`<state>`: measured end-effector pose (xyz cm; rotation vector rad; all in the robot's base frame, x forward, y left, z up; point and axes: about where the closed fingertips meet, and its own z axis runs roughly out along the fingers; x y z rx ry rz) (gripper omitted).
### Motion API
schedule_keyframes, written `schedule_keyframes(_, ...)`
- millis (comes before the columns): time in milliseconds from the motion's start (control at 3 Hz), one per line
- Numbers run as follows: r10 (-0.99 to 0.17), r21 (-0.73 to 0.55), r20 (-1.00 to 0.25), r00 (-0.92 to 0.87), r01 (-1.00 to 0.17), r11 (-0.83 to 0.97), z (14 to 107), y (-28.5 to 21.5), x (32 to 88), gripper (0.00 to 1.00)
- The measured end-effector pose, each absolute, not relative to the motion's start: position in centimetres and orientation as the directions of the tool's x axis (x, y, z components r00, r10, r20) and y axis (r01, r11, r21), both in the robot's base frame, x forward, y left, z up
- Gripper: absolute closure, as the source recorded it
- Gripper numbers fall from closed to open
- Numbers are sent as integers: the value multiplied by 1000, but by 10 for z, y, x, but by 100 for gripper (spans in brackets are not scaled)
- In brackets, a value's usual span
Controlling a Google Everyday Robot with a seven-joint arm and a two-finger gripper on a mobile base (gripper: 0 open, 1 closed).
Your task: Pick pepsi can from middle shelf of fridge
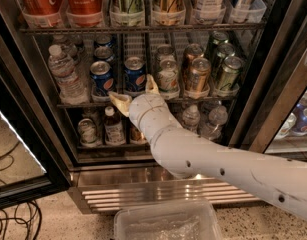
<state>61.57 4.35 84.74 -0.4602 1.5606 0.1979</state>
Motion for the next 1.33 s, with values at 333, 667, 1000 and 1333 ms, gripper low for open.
schedule_keyframes(333, -169, -169, -985, 33, -388, 906, 849, 41, 622, 25)
schedule_keyframes(667, -175, -179, -984, 45, -369, 912, 851, 37, 629, 26)
schedule_keyframes(1000, -178, -187, -982, 58, -347, 919, 855, 34, 638, 28)
schedule_keyframes(1333, -200, -211, -978, 67, -325, 922, 856, 34, 647, 28)
